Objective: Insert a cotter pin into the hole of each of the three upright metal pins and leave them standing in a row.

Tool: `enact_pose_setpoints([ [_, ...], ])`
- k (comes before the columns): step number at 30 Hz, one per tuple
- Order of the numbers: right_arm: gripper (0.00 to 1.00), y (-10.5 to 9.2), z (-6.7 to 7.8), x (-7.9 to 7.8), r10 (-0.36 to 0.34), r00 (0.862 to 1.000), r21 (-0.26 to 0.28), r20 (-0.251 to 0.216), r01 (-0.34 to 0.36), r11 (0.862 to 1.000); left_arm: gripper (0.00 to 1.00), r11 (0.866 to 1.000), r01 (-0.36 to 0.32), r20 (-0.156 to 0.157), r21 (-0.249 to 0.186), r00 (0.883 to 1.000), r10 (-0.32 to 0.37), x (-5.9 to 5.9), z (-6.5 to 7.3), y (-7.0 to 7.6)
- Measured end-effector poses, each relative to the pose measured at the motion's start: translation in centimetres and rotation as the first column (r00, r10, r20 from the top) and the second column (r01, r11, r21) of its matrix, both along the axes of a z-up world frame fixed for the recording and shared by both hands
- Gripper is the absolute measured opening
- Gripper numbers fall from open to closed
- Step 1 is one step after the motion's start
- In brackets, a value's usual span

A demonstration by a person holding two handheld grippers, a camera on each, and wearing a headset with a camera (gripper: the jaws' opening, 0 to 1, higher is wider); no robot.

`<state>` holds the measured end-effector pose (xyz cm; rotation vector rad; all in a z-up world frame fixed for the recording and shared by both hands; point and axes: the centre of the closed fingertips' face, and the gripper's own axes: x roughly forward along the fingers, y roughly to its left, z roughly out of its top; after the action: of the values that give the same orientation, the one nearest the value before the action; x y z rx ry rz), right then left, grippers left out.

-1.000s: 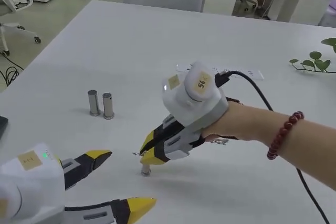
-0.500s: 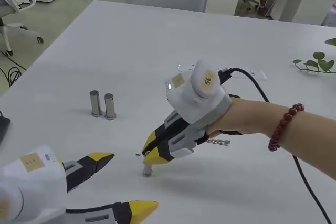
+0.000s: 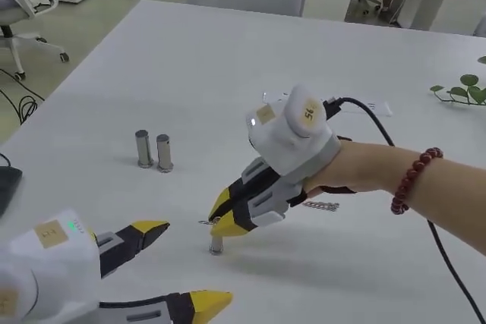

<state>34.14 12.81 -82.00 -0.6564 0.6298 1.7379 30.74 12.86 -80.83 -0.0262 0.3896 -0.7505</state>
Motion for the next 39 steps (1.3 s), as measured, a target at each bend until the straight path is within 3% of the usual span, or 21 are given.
enact_pose_setpoints([
  [6,0.11,-0.1,-0.2,0.0,-0.015,1.0,-0.012,-0.003,0.015,1.0,0.74,1.0,-0.004,0.0,-0.002,1.0,0.004,0.1,0.1,0.1],
  [11,0.16,0.0,-0.3,0.1,-0.075,0.997,-0.028,-0.032,0.074,0.997,0.74,1.0,-0.005,0.001,-0.002,1.0,0.005,0.1,0.1,0.2],
  [19,0.21,0.3,0.4,0.1,-0.108,0.993,-0.012,-0.052,0.107,0.994,0.74,1.0,-0.009,0.003,-0.002,1.0,0.009,0.2,0.2,0.2],
  [28,0.33,-0.1,1.0,-0.3,-0.173,0.981,-0.017,-0.087,0.172,0.985,0.76,1.0,-0.015,0.015,-0.005,1.0,0.016,0.3,0.8,0.4],
  [39,0.5,-1.4,2.2,-0.8,-0.254,0.963,-0.003,-0.091,0.255,0.967,0.8,1.0,-0.022,0.021,-0.021,1.0,0.022,0.1,1.8,0.5],
])
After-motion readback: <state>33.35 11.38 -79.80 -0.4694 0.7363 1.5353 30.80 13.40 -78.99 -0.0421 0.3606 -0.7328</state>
